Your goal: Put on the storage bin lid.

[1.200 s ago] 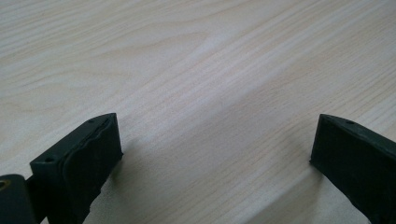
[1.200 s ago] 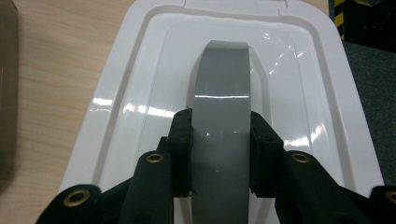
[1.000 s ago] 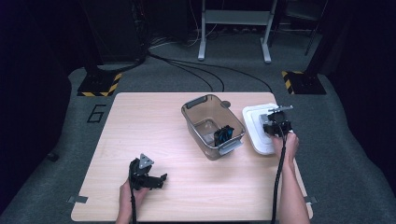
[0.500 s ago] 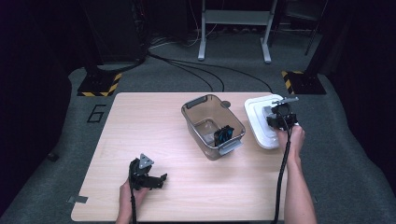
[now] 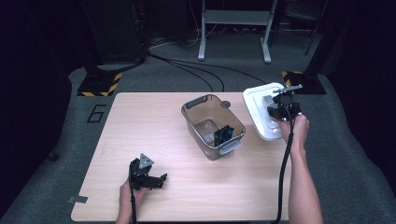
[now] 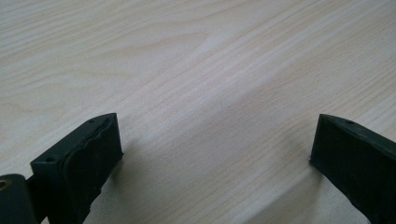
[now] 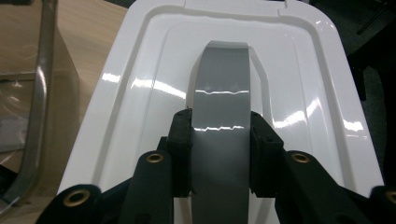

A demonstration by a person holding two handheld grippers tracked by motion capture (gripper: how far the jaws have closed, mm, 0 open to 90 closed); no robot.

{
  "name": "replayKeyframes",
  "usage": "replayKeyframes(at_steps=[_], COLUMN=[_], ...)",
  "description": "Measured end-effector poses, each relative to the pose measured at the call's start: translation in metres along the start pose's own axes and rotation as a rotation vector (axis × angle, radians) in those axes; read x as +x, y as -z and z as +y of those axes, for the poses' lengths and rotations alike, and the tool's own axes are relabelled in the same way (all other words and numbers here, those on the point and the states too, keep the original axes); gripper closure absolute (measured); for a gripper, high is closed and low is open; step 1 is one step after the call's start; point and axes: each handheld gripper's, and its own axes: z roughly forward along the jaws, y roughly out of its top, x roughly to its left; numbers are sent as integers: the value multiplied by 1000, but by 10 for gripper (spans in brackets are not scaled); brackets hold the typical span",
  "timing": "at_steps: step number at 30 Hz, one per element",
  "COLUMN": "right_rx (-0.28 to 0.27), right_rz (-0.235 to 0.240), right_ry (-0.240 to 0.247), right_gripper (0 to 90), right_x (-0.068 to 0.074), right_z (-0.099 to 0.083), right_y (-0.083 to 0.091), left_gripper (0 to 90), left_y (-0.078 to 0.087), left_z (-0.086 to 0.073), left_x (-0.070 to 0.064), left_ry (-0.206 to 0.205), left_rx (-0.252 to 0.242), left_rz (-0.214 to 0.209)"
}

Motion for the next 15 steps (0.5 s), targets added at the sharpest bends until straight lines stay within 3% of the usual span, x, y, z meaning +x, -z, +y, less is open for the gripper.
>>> replayKeyframes(at_steps=[15], right_rx=[-13], right_rz=[102], right_ry=[38], right_gripper=[668], right_x=[23], right_z=[32], right_y=[22], left_gripper=[20], left_y=[0], left_z=[0], left_x=[0], left_ry=[-2], left_rx=[0], left_rz=[-1])
